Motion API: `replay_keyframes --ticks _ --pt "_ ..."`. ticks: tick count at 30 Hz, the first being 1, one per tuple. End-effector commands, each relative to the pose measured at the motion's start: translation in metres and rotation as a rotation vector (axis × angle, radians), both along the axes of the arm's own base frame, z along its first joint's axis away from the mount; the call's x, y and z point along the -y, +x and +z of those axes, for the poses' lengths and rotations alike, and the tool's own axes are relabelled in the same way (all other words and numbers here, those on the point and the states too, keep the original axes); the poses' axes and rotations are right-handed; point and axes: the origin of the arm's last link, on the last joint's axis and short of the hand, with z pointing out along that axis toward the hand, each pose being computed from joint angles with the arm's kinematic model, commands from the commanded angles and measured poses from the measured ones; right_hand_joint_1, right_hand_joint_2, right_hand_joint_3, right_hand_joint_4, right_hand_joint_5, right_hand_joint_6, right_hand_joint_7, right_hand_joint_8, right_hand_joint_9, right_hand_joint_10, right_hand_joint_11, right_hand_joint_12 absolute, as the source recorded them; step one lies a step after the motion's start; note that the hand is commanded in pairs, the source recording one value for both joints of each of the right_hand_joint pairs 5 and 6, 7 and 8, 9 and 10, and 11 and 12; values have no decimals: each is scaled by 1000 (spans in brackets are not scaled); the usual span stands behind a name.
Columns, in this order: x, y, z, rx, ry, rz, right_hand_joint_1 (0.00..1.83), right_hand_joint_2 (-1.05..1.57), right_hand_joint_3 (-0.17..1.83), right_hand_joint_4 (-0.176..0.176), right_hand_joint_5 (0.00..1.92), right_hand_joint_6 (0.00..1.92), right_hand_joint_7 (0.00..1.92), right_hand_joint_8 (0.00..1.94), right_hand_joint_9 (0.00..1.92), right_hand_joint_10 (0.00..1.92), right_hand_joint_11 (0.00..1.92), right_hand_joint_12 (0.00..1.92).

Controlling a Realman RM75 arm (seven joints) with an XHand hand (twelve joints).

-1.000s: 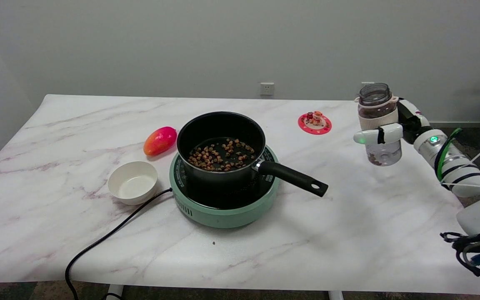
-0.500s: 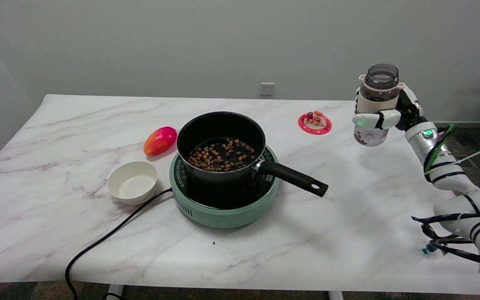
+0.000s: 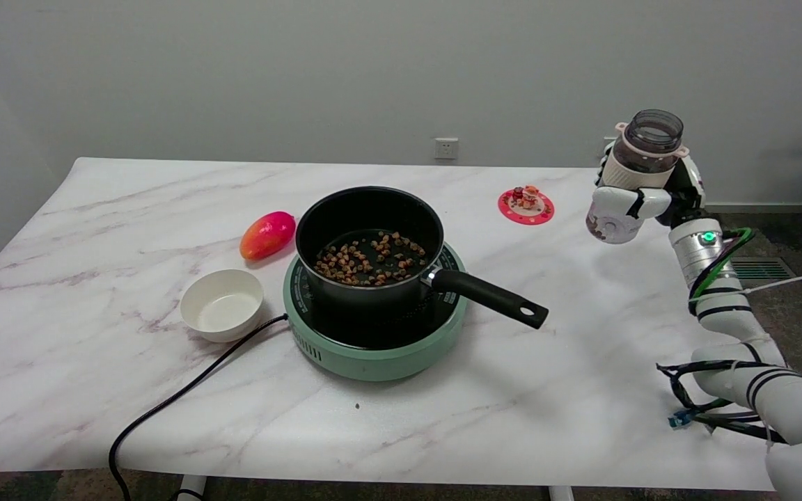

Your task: Place the bottle onto the table.

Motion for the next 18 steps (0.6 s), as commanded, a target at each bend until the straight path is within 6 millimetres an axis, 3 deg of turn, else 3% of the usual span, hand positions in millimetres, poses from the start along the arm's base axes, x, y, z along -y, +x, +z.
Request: replay_keyframes --ticks 1,18 --pt "-12 -32 -10 79 -65 8 1354 1297 484 0 1920 1920 1920 1920 1416 1416 1245 1245" --pt "-8 -34 -9 4 -32 -80 1357 1296 484 0 1920 1920 1920 1920 1415 1415 1242 1242"
